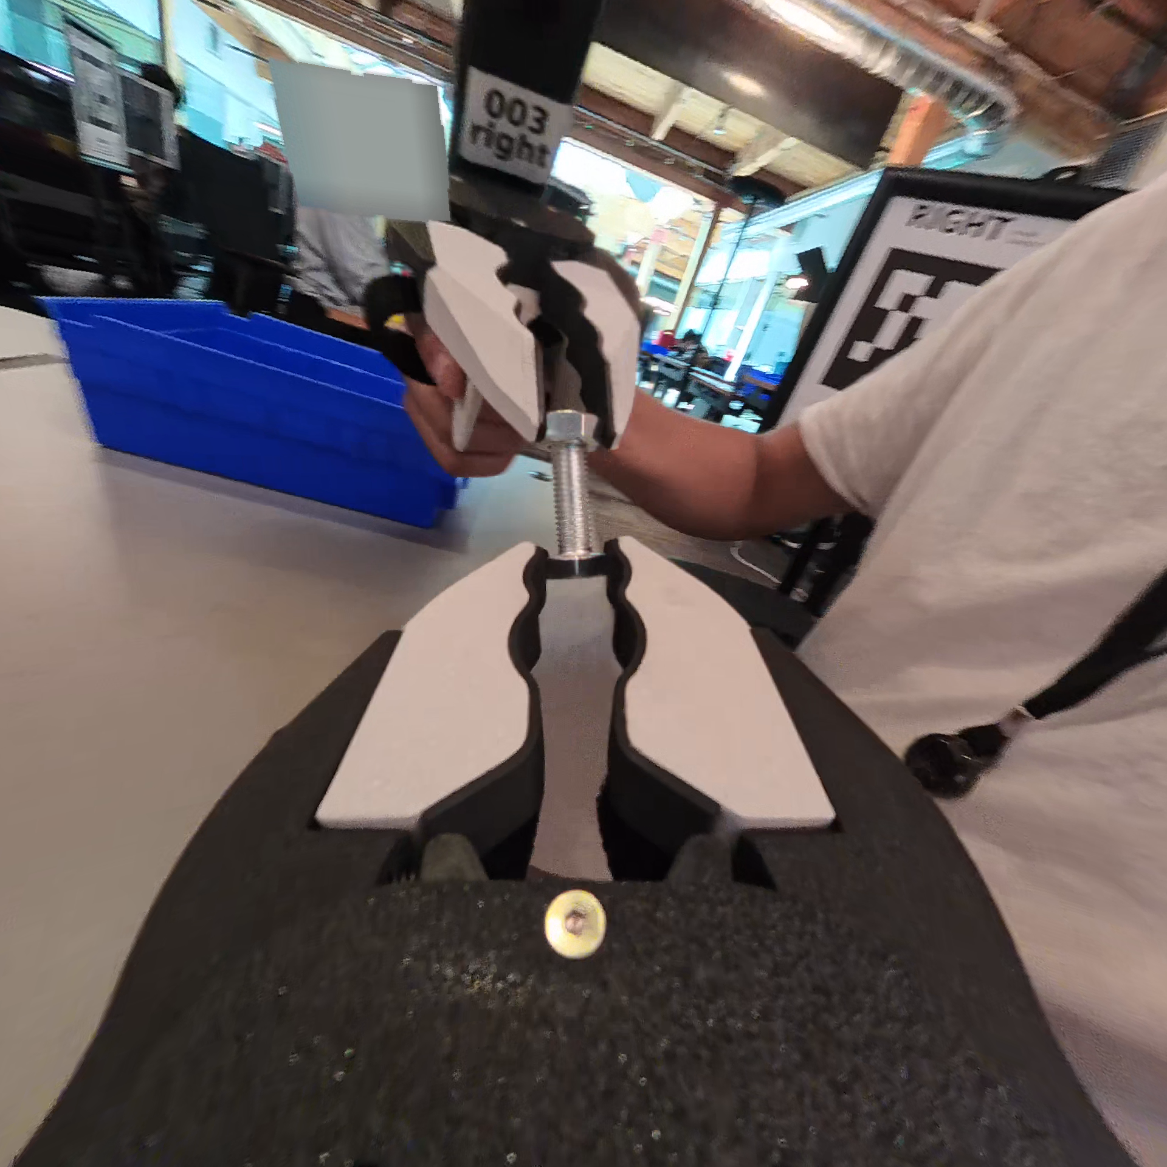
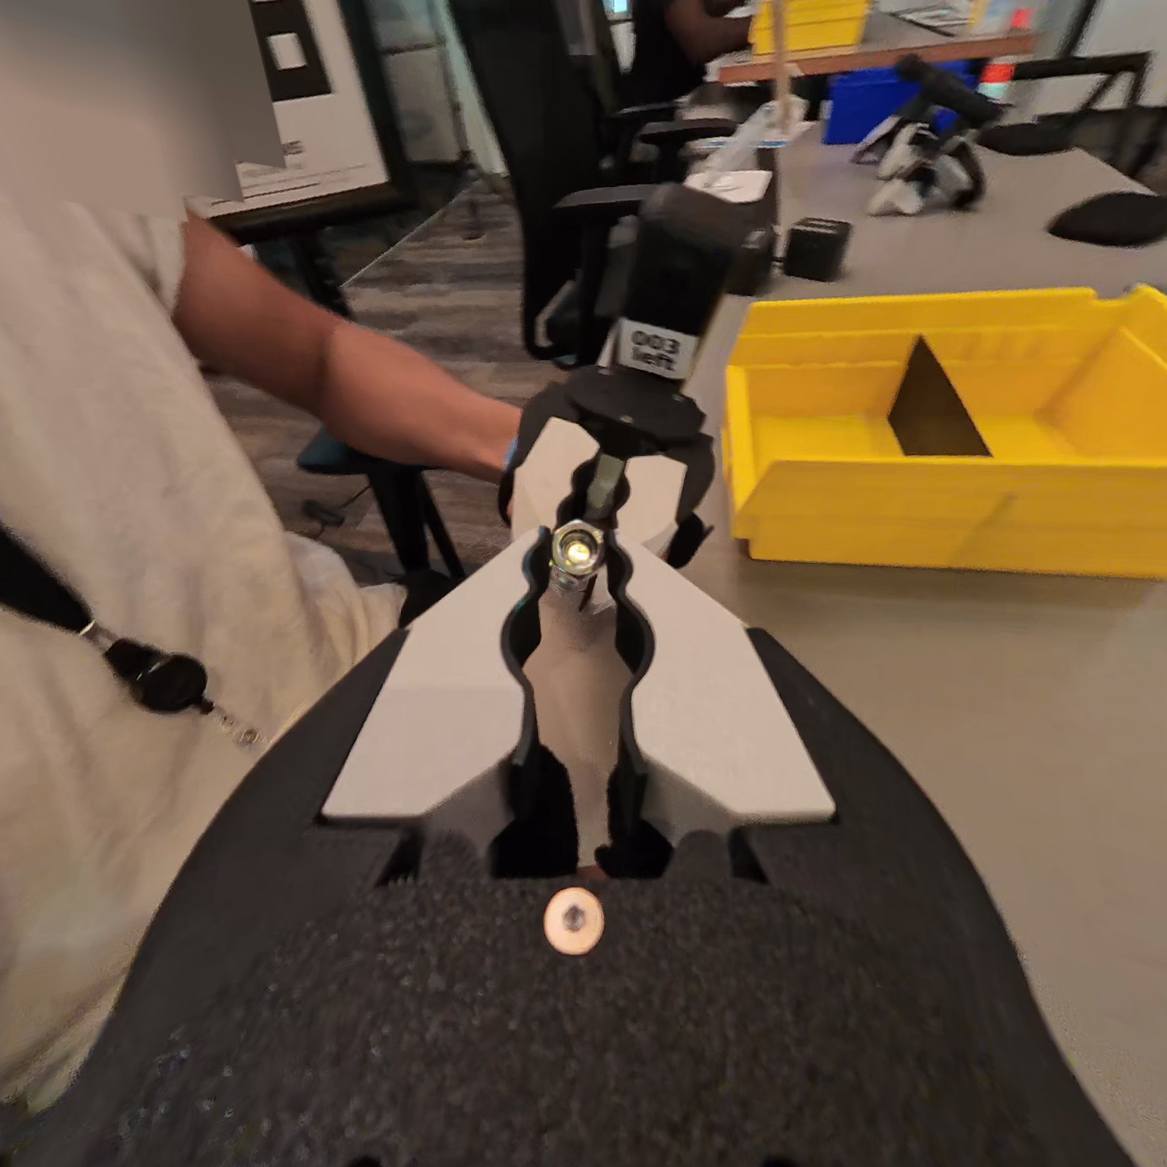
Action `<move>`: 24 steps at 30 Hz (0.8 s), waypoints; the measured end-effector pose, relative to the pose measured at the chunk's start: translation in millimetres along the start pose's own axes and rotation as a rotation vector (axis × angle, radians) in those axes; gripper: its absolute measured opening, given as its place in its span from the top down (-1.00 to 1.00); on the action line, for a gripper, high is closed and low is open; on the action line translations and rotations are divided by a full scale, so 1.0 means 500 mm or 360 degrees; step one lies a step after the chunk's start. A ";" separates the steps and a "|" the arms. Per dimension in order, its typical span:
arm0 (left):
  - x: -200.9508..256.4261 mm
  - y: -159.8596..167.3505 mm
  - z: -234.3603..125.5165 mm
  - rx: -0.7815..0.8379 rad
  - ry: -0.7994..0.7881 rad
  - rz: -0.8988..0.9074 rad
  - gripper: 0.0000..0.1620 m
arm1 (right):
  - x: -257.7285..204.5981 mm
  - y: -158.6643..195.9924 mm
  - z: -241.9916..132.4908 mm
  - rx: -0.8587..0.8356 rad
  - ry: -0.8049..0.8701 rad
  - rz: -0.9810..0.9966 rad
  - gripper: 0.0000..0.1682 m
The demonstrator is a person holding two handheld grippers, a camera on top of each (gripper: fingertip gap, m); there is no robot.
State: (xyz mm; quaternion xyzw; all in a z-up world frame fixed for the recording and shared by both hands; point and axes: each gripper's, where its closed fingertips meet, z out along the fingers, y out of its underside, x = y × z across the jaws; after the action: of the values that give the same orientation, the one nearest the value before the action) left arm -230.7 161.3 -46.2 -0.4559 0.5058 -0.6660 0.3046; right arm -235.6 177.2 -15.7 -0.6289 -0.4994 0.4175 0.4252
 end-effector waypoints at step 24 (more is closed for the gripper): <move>-0.100 0.024 -0.016 -0.0150 -0.0636 0.0204 0.78 | 0.104 0.057 0.010 0.0207 0.0721 0.0584 0.79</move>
State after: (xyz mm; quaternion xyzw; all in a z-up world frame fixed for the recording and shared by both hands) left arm -218.7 204.4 -73.1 -0.5595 0.4939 -0.5173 0.4188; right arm -224.8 224.8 -49.5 -0.7573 -0.2420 0.3676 0.4825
